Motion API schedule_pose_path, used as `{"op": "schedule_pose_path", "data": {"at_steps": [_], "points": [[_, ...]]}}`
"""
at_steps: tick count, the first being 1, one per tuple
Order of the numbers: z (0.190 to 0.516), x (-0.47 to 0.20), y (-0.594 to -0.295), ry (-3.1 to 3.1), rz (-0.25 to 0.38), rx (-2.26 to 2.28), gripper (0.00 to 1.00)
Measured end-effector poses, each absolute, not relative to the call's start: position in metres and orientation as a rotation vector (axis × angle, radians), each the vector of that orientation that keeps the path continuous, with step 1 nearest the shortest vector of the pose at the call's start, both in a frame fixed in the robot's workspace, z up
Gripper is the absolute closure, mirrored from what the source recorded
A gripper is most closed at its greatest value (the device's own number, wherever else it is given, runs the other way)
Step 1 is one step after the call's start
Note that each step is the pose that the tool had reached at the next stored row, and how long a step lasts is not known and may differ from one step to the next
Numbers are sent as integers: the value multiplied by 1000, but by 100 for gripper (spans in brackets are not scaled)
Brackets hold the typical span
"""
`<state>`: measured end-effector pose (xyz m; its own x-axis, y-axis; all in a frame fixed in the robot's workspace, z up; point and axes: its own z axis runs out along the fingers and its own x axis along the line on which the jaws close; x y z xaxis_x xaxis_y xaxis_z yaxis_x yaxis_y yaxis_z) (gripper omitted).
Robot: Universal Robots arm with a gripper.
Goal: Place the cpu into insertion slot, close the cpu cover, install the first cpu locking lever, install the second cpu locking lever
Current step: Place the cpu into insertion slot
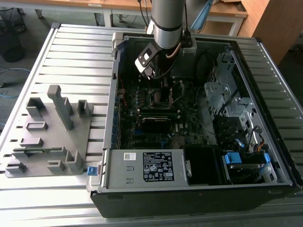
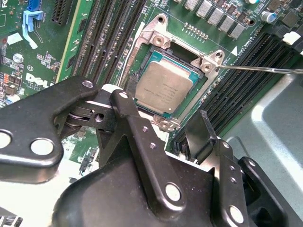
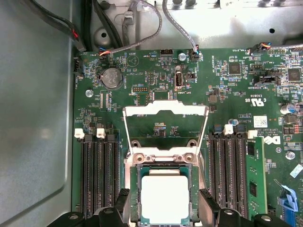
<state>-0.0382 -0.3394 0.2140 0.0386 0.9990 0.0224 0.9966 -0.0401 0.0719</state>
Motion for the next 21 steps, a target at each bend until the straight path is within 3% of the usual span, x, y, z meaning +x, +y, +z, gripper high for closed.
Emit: {"op": "schedule_pose_path", "data": {"at_steps": [4,8,10,13,16,17,21], "points": [[214,-38,-339,2151,102,2237,33],[214,-38,-339,2151,102,2237,53],[214,-38,-339,2151,102,2237,53],[214,-38,-339,2151,103,2237,71],[214,-38,-339,2151,102,2237,76],[215,-38,-339,2151,102,2237,88],[215,-38,-339,2151,102,2237,89]]}}
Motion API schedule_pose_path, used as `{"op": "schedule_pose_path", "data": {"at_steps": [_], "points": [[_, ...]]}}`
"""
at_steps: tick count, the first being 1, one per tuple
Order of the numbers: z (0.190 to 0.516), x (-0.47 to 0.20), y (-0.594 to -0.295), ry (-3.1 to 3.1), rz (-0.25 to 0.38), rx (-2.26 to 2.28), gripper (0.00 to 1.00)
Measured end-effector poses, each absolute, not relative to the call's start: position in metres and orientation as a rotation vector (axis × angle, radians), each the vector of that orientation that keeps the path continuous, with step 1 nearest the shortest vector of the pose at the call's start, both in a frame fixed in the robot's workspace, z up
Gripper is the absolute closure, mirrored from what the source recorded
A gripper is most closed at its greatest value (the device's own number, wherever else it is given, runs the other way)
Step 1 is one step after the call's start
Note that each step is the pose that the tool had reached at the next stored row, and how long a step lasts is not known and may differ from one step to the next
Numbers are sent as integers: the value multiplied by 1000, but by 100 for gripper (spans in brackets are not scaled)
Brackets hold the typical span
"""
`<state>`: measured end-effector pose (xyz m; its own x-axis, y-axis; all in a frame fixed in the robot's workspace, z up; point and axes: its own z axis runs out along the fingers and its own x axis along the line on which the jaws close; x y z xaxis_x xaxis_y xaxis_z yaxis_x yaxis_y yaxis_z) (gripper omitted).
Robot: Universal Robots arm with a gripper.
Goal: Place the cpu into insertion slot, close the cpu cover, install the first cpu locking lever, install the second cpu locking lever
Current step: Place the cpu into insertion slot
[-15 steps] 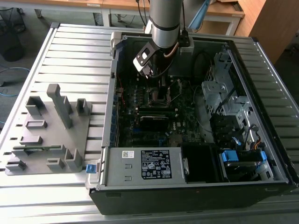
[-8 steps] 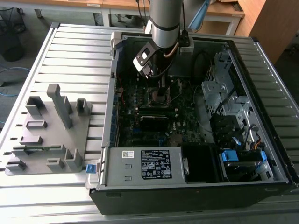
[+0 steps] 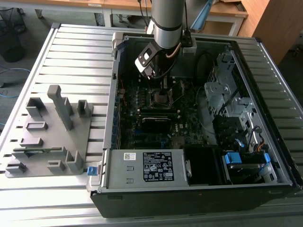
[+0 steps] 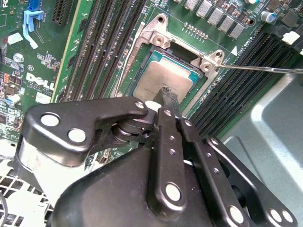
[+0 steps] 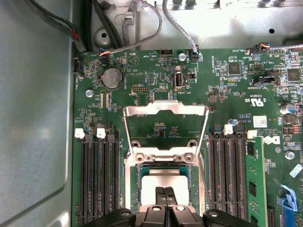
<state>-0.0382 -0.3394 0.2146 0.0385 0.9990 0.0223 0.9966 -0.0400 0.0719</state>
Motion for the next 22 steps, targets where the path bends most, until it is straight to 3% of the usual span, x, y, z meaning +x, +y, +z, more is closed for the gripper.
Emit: {"op": "schedule_pose_path", "data": {"at_steps": [22], "points": [[205,-40,-339,2151,102,2237,89]]}}
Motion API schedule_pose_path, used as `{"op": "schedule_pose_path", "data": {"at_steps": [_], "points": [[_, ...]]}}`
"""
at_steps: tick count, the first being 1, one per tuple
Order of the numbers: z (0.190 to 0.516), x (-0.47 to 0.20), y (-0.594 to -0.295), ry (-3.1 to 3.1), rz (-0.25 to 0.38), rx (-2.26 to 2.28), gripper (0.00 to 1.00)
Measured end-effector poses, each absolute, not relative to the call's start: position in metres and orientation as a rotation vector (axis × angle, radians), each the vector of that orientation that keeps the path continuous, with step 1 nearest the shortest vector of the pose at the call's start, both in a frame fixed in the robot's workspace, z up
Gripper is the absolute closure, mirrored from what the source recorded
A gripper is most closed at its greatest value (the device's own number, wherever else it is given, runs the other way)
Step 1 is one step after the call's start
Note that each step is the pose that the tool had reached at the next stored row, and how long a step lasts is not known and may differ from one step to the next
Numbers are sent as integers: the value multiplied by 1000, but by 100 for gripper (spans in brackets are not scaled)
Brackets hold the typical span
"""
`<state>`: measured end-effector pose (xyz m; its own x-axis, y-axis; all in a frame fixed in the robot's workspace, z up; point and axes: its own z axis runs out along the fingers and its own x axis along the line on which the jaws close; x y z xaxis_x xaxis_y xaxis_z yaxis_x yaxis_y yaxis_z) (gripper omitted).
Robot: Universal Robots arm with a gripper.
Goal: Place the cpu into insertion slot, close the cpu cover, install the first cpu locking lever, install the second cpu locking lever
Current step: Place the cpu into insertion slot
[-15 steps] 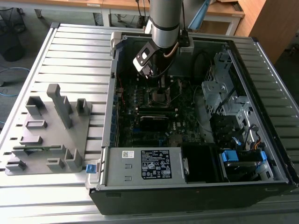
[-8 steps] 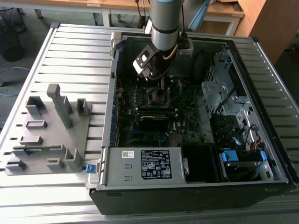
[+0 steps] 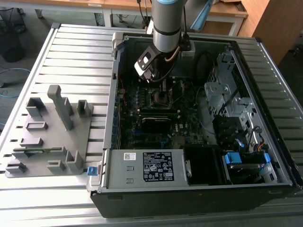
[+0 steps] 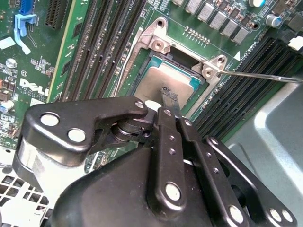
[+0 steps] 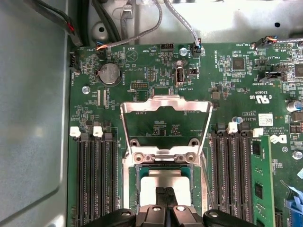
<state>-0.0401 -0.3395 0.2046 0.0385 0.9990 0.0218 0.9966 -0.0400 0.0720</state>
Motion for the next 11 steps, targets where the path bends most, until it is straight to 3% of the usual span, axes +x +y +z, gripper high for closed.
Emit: {"op": "schedule_pose_path", "data": {"at_steps": [11], "points": [[200,-42,-339,2151,102,2237,89]]}}
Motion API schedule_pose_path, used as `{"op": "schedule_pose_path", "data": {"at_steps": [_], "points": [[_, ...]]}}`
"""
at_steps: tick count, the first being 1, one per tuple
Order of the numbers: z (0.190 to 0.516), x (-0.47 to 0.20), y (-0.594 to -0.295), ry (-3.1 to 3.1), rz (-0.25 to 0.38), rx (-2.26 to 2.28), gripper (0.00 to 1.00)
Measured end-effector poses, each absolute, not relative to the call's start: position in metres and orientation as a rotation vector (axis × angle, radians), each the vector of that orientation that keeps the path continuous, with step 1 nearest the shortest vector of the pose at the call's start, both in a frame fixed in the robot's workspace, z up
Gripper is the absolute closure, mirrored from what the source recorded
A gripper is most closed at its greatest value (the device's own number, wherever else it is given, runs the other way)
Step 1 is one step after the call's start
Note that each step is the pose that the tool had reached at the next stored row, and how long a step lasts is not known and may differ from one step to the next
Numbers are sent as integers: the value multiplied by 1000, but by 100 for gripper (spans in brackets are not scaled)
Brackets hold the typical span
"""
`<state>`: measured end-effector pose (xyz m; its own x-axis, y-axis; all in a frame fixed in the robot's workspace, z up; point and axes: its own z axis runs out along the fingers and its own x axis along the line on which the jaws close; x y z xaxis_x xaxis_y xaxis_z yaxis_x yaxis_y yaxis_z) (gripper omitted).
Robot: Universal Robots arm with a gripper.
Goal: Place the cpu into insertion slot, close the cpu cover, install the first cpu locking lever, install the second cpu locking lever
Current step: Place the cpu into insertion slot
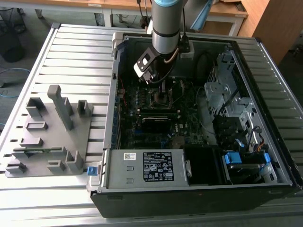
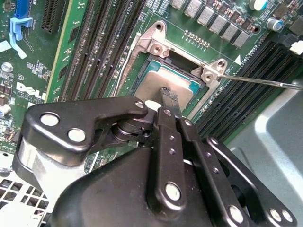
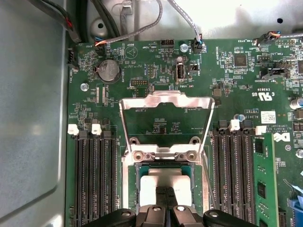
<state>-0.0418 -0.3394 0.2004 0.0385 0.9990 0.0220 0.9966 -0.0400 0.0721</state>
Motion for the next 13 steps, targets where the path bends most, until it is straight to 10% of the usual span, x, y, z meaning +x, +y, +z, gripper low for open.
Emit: {"op": "schedule_pose_path", "data": {"at_steps": [13], "points": [[198,-42,-339,2151,102,2237,89]]}}
